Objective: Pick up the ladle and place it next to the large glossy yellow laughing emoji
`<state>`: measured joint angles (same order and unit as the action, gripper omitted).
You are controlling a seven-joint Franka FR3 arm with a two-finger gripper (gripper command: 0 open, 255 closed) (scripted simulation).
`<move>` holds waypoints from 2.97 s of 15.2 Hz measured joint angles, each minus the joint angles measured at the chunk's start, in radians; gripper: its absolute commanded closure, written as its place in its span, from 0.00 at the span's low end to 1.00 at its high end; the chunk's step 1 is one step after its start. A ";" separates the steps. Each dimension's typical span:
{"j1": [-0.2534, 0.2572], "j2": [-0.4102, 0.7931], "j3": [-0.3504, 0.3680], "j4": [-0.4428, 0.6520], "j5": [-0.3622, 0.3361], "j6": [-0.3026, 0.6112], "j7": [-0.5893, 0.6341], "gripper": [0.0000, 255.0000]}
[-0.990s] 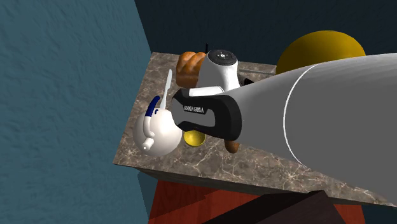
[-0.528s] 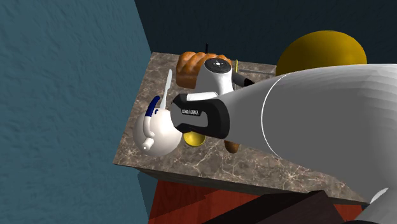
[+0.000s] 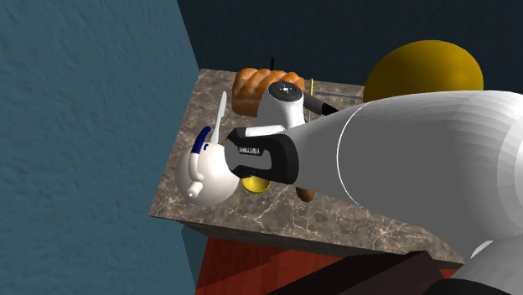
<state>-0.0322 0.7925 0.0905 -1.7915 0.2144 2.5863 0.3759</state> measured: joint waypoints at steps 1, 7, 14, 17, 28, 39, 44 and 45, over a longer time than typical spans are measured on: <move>0.000 0.000 0.000 0.000 0.000 0.000 0.000 1.00; 0.000 0.000 -0.001 0.001 0.000 0.000 0.000 1.00; 0.000 -0.024 -0.001 -0.009 -0.001 -0.015 0.003 1.00; 0.002 -0.057 -0.002 -0.020 -0.002 -0.036 0.010 1.00; 0.003 -0.182 -0.007 -0.056 -0.009 -0.124 0.030 1.00; 0.002 -0.284 -0.012 -0.055 -0.018 -0.226 0.051 1.00; 0.003 -0.327 -0.013 -0.049 -0.021 -0.274 0.060 1.00; 0.004 -0.336 -0.013 -0.049 -0.022 -0.283 0.064 1.00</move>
<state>-0.0285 0.4564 0.0776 -1.8401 0.1921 2.3028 0.4400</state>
